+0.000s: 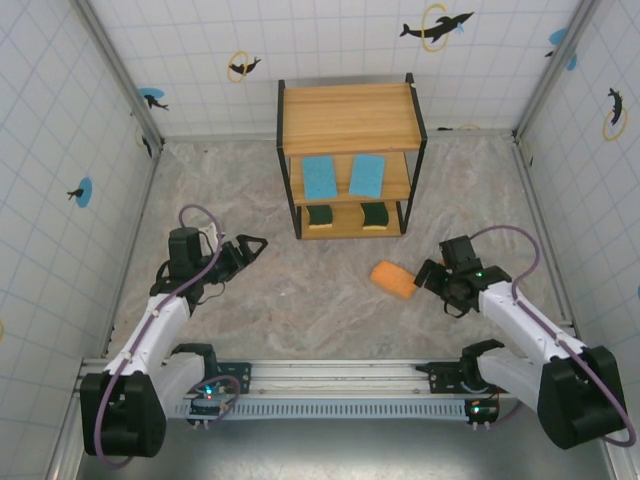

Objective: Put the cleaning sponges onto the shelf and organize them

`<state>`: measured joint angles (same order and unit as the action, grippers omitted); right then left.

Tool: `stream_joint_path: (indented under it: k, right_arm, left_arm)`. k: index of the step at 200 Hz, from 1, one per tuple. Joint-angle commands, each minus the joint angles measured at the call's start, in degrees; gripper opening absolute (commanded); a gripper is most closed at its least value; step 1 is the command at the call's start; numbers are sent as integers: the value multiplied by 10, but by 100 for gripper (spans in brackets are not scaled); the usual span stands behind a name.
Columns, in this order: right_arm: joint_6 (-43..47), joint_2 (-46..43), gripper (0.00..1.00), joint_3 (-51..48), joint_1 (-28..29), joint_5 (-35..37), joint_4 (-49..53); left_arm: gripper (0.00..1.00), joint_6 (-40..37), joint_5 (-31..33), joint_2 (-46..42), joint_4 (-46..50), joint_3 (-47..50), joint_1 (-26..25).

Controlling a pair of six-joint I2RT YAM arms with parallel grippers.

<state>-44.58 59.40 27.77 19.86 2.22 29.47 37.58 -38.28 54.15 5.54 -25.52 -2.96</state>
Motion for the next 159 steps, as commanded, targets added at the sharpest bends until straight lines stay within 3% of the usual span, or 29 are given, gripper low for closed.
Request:
stream_joint_path:
  k: [1, 64, 159]
  right_arm:
    - [-3, 18, 100, 6, 17, -8, -29]
    - [26, 41, 99, 29, 43, -48, -74]
    - [42, 210, 100, 117, 190, -86, -171]
  left_arm:
    - [98, -2, 3, -4, 0, 3, -3]
    - [98, -3, 2, -3, 2, 2, -3]
    - [98, -1, 1, -12, 4, 21, -8]
